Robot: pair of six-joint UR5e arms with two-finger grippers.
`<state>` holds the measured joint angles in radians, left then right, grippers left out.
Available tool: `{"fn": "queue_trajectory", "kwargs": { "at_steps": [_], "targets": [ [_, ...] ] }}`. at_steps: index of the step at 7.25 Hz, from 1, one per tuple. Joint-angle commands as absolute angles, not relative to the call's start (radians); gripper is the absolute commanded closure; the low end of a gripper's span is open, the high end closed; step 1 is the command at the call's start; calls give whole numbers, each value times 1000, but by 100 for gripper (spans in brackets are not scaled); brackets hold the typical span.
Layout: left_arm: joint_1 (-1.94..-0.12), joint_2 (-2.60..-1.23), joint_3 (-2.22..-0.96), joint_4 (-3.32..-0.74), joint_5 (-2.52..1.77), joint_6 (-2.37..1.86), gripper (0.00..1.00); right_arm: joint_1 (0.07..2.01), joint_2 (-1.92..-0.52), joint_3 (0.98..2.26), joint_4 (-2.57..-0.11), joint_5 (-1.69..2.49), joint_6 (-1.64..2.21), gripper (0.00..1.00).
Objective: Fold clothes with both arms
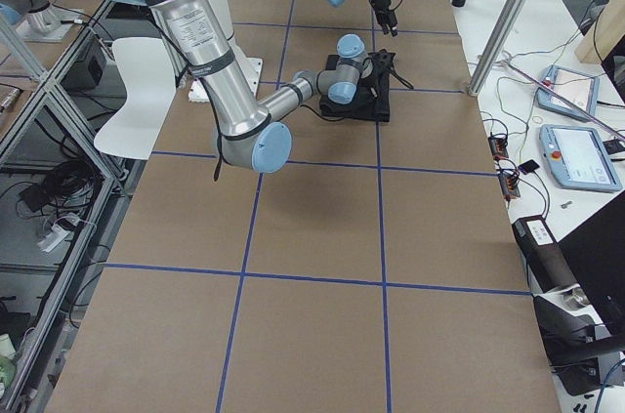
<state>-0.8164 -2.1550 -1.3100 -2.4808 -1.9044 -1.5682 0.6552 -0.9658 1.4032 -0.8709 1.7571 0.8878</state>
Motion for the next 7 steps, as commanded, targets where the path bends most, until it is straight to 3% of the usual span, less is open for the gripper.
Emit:
{"fn": "queue_trajectory", "kwargs": {
  "at_steps": [1, 2, 3, 7],
  "targets": [
    [-819, -2155, -1312, -2480, -1914, -1569, 1, 661, -966, 1391, -874, 1753, 888, 100],
    [-819, -2155, -1312, -2480, -1914, -1569, 1, 660, -966, 1391, -876, 1753, 897, 80],
    [-819, -2155, -1312, -2480, -1914, -1569, 1, 660, -966, 1391, -876, 1752, 906, 1],
    [-902, -2155, -1318, -2480, -2040, -1524, 1, 727, -925, 1405, -998, 1808, 933, 0]
  ]
}}
